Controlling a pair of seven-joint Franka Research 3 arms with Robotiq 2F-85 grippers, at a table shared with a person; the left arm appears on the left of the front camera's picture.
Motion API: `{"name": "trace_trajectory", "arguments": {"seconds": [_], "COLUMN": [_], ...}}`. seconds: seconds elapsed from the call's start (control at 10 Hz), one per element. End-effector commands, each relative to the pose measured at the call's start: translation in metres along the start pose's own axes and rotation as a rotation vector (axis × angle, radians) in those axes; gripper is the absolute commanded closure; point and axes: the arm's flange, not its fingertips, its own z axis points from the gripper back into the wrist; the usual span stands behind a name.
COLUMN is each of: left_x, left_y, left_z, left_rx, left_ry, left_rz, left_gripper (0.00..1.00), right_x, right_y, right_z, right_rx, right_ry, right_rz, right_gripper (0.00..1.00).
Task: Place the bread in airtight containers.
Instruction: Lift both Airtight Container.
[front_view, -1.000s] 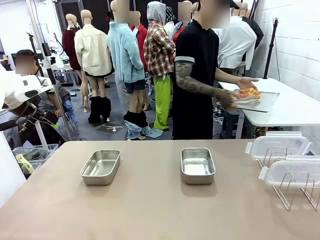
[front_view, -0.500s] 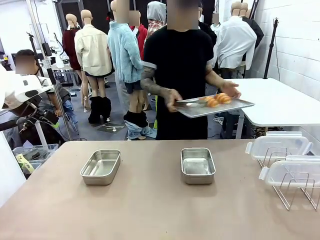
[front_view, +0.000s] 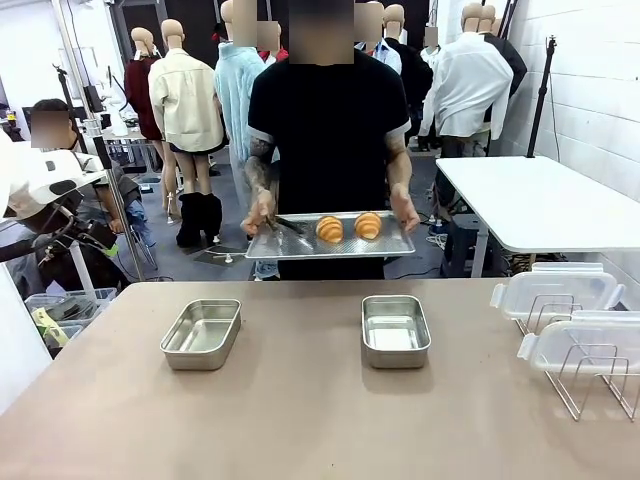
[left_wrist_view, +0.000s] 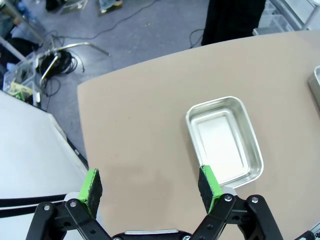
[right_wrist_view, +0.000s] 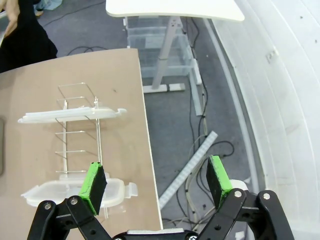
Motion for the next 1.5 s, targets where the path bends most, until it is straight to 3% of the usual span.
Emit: {"name": "trace_trajectory", "arguments": {"seconds": [0.0, 1.4], "left_x": [0.0004, 0.0004], "left_y": [0.0007, 0.0007], "left_z": [-0.0003, -0.0003], "left_rx": [-0.006, -0.006], "left_ry": [-0.007, -0.007], "left_rz": [0.005, 0.005], "left_gripper": [0.0, 0.0], "right_x": [-0.0001, -0.0001], "right_y": [0.0022, 0.0022], "right_z": [-0.0013, -0.0013], "right_rx": [0.0, 0.0], "right_ry": [0.007, 0.007], "right_rz": [0.004, 0.004], "right_gripper": [0.0, 0.0]}}
